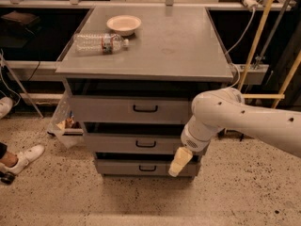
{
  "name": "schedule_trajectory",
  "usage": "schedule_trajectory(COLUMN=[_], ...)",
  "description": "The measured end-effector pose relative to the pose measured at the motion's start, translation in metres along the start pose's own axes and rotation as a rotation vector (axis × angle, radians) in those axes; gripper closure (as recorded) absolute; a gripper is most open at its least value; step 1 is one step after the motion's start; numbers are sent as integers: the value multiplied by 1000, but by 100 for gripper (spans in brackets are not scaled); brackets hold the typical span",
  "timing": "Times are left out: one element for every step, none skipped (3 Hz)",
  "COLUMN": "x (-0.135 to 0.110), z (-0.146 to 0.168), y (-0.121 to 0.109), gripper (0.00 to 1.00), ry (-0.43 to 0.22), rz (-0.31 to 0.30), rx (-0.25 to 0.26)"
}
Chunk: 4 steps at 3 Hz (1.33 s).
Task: Open middle drawer
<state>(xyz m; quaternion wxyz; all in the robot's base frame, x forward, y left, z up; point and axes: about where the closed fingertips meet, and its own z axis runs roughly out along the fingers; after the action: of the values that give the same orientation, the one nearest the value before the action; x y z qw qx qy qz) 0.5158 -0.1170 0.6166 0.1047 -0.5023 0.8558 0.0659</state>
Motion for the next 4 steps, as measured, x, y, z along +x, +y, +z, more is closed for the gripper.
schedule_trajectory(x=[0, -1, 8, -5], z=[0, 2, 0, -5], y=[0, -4, -14, -29], gripper=[0, 0, 0, 0], ry=[0, -36, -75, -116], rz=[0, -49, -246, -304], rx=[0, 71, 232, 306])
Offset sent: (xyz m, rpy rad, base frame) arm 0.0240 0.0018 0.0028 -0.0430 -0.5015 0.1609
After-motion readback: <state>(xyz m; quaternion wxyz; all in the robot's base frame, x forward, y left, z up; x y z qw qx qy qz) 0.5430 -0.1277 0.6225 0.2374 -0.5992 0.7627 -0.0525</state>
